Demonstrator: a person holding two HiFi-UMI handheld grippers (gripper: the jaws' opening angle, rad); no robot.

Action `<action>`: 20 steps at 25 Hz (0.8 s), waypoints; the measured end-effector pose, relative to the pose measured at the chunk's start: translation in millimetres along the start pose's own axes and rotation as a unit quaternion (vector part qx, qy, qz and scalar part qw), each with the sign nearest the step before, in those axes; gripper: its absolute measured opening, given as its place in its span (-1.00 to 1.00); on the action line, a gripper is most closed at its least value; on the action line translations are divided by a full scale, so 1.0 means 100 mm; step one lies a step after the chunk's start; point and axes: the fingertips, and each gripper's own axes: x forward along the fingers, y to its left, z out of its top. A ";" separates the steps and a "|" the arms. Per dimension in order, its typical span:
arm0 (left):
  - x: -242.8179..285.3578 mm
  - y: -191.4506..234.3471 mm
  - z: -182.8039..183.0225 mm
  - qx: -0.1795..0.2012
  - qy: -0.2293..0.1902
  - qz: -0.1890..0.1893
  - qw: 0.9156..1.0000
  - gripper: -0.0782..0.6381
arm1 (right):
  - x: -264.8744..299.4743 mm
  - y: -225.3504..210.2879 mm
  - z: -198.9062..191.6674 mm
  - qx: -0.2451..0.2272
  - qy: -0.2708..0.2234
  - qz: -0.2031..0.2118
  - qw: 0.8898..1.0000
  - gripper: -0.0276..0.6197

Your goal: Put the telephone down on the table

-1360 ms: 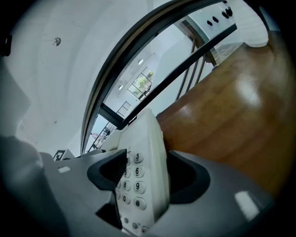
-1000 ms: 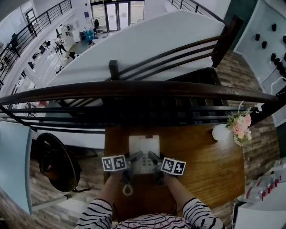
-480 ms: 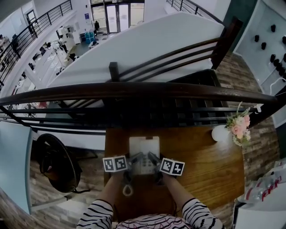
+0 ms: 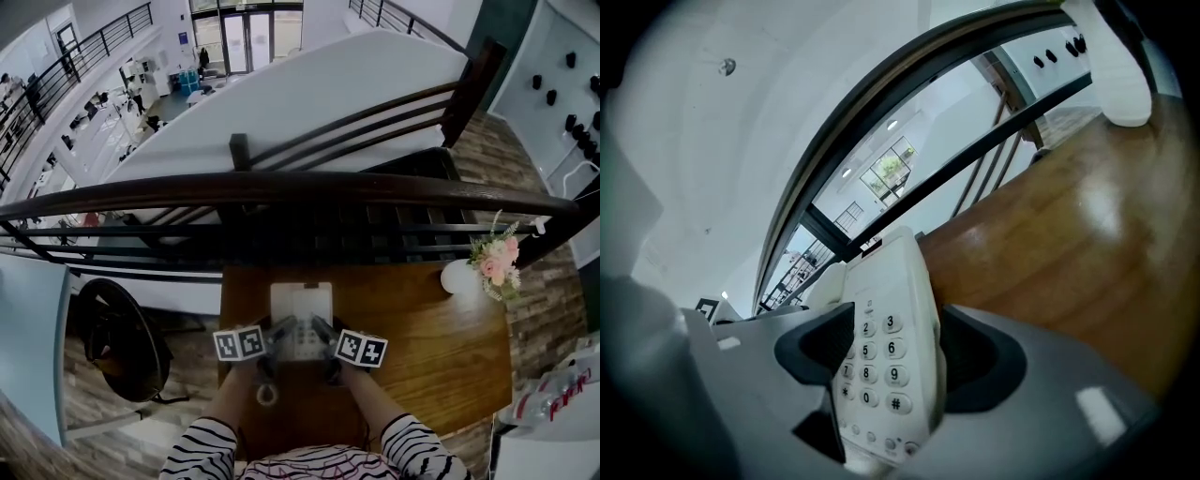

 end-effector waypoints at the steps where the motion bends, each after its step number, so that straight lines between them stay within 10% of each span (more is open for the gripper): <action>1: -0.03 -0.02 -0.01 0.001 -0.003 0.001 1.000 0.31 | -0.03 0.02 0.00 -0.002 -0.002 0.000 1.000 -0.03; 20: -1.12 -0.78 -0.49 0.104 -0.096 0.068 0.988 -0.49 | -1.21 0.45 -0.36 -0.056 -0.054 0.025 0.997 -0.72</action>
